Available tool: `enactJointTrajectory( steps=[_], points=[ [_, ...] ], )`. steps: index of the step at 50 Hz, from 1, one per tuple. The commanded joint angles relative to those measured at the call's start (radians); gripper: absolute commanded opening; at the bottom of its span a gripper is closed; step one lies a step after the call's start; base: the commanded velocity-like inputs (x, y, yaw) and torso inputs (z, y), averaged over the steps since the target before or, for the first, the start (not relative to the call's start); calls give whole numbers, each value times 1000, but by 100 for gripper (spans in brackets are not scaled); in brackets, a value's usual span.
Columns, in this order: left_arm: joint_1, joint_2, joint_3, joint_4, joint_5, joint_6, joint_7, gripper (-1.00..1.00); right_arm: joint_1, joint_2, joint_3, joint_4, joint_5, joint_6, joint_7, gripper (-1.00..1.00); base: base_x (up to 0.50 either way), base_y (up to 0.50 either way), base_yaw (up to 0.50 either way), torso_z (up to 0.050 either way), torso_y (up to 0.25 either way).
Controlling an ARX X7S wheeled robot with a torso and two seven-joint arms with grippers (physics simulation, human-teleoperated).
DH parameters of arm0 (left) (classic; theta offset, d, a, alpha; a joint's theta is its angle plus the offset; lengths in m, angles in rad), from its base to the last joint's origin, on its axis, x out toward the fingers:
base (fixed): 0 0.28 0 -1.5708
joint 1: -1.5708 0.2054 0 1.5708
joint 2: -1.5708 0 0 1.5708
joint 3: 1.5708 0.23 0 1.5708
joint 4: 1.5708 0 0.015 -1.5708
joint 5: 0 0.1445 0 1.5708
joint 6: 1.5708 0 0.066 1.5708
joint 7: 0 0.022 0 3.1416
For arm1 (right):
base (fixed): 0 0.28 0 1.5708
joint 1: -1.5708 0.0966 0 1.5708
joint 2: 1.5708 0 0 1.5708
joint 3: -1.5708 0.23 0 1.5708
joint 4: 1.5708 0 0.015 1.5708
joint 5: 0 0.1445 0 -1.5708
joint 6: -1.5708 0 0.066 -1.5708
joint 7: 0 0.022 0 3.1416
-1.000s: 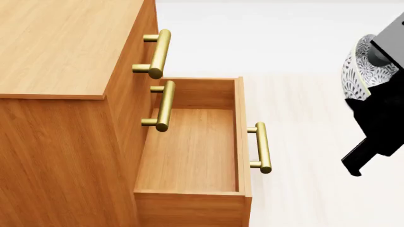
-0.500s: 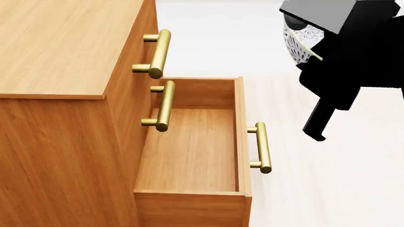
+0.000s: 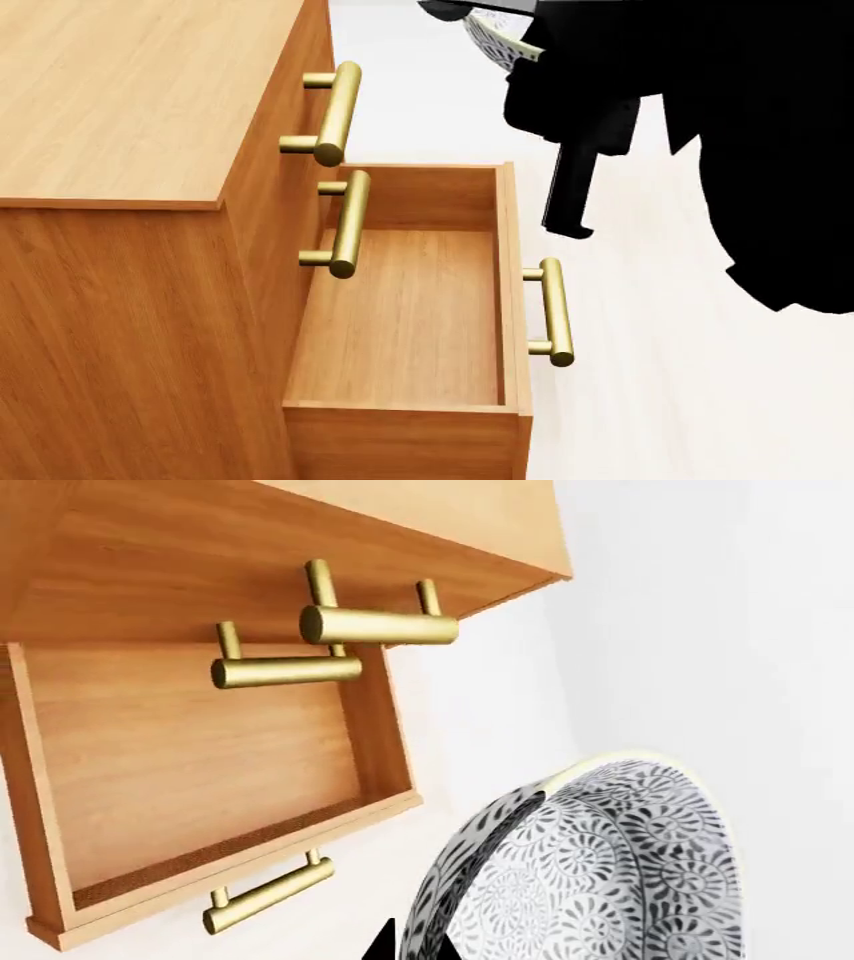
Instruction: Put the bowl on top of the cabinet.
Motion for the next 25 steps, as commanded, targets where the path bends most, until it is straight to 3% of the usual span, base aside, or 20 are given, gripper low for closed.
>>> enactJointTrajectory(
  steps=[1, 25],
  points=[
    [1, -1, 0, -2, -2, 2, -1, 100, 60, -89, -18, 23, -27, -33, -19, -100, 0, 0, 0, 0, 0],
    [5, -3, -3, 4, -9, 3, -7, 100, 102, -250, 59, -152, 43, 104, 3, -100, 0, 0, 0, 0, 0]
  ],
)
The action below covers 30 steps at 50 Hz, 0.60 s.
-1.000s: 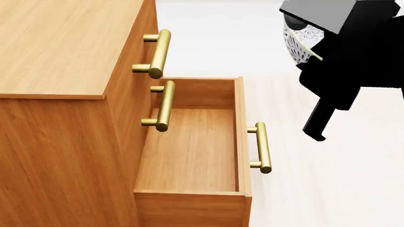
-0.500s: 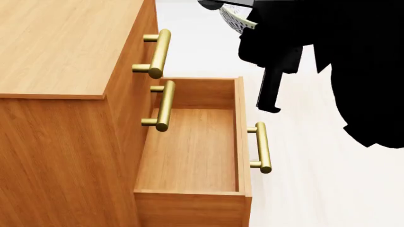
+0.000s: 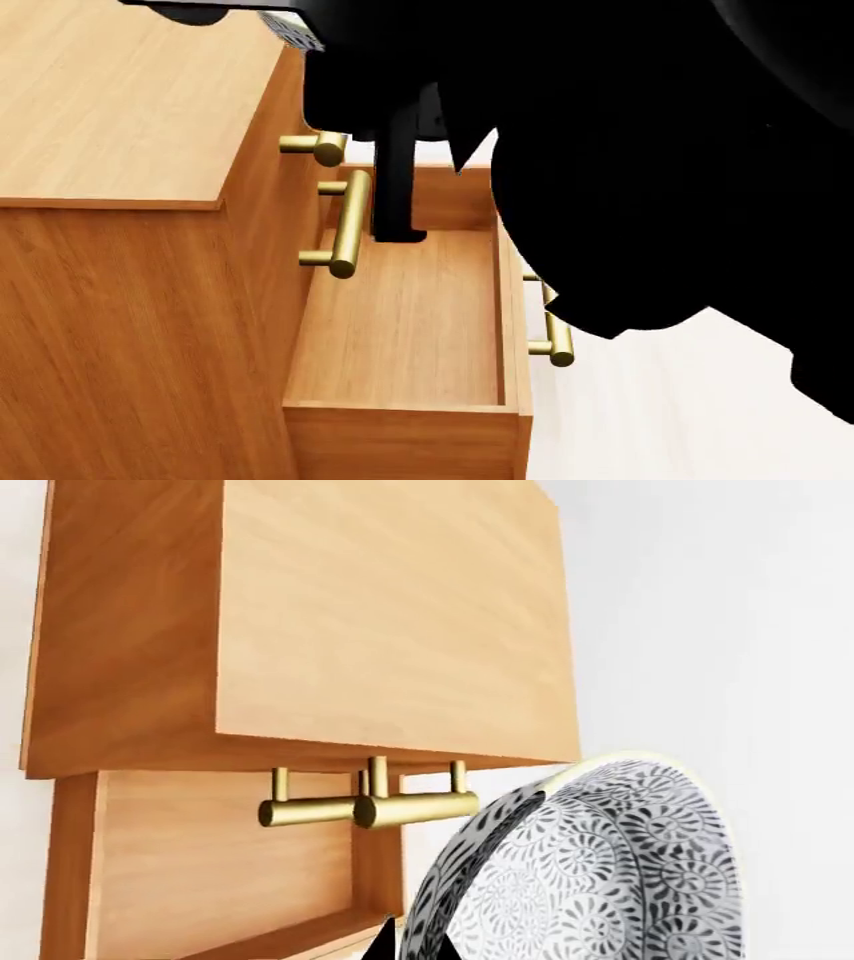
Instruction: Put the bowl on top of the cabinet.
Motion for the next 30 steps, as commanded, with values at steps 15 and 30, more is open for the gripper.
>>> enactJointTrajectory(
  steps=[15, 30],
  points=[
    [4, -4, -2, 5, -6, 0, -6, 100, 11, -156, 47, -74, 6, 42, 65, -100, 0, 0, 0, 0, 1],
    [7, -5, -2, -1, -7, 6, -6, 100, -47, -199, 55, -41, -5, 25, 125, -100, 0, 0, 0, 0, 0]
  ],
)
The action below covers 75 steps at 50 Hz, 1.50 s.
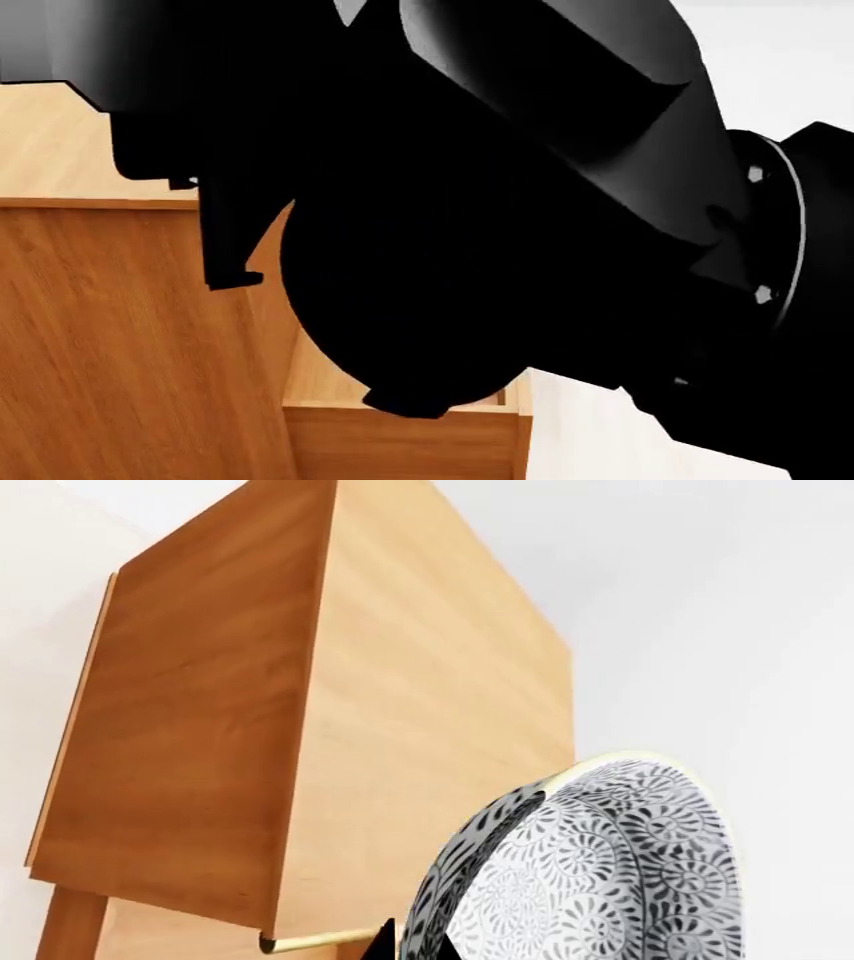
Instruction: Put the bowl on top of the cabinet.
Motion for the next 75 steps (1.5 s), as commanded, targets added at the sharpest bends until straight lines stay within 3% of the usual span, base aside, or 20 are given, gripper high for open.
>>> enactJointTrajectory(
  steps=[1, 18, 75],
  points=[
    [2, -1, 1, -3, 0, 3, 0, 100, -43, -33, 12, 16, -27, -27, 56, -100, 0, 0, 0, 0, 0],
    [4, -2, 3, -5, -1, 7, -3, 100, -92, -60, -24, 139, -70, -135, 104, -100, 0, 0, 0, 0, 1],
    [12, -6, 9, -9, -5, 16, -11, 100, -196, -35, -95, 56, -72, -142, 146, -100, 0, 0, 0, 0, 0]
  ],
)
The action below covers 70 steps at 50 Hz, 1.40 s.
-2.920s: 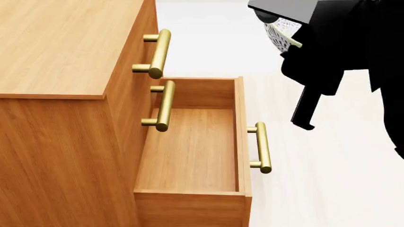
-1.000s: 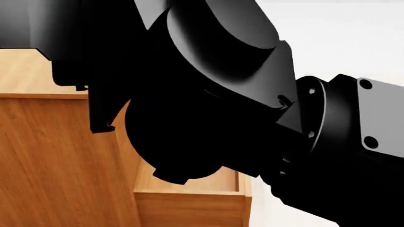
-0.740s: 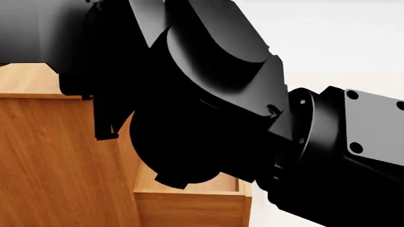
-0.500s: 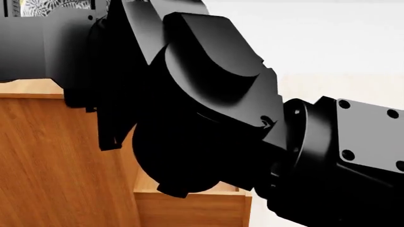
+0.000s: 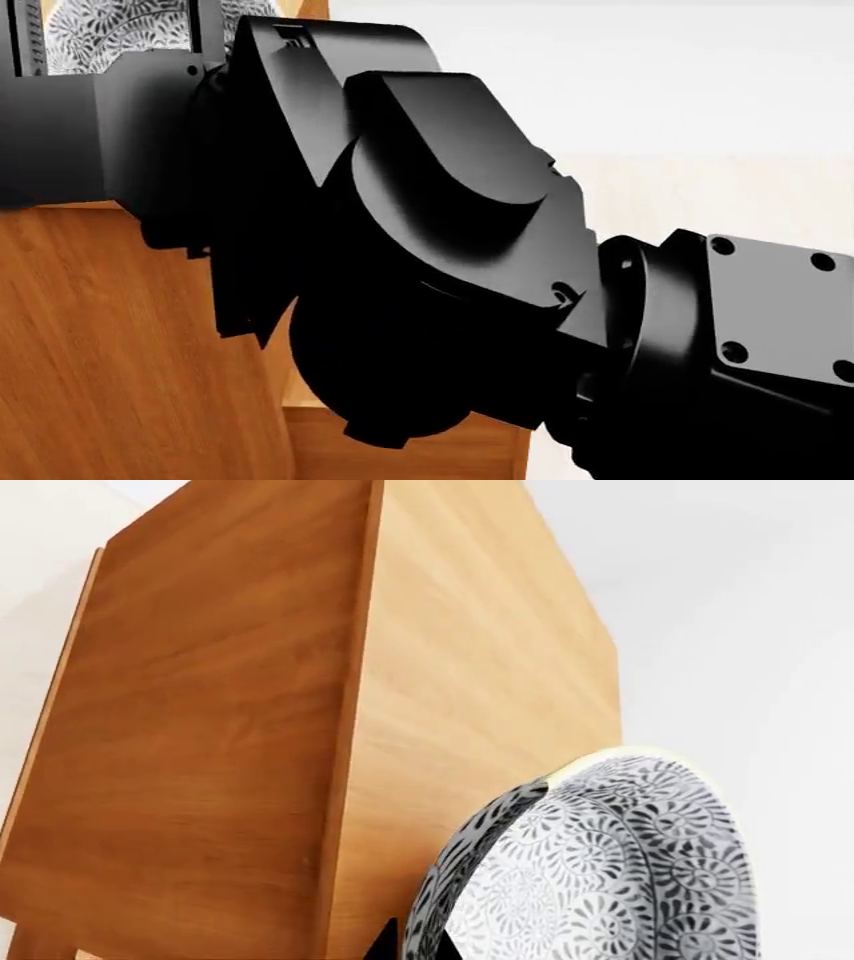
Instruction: Put the bowl on top of the cabinet.
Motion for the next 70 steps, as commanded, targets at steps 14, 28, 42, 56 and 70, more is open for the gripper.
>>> enactJointTrajectory(
  steps=[14, 28, 42, 56, 70],
  points=[
    [2, -2, 4, -1, 0, 3, -4, 100, -19, 0, 74, 24, -5, -101, 72, 100, 0, 0, 0, 0, 0],
    [2, -4, 10, -3, 2, 5, -5, 100, -61, 70, 164, -95, 27, -101, 119, 100, 0, 0, 0, 0, 0],
    [5, -9, 14, 7, -2, 2, -7, 100, -465, 272, 526, -716, 214, 156, 378, 100, 0, 0, 0, 0, 0],
    [4, -8, 22, 7, 2, 5, -10, 100, -843, 357, 753, -945, 292, 203, 539, 100, 0, 0, 0, 0, 0],
    [-8, -2, 22, -14, -27, 7, -10, 100, -974, 450, 713, -942, 380, 108, 677, 100, 0, 0, 0, 0, 0]
  ],
)
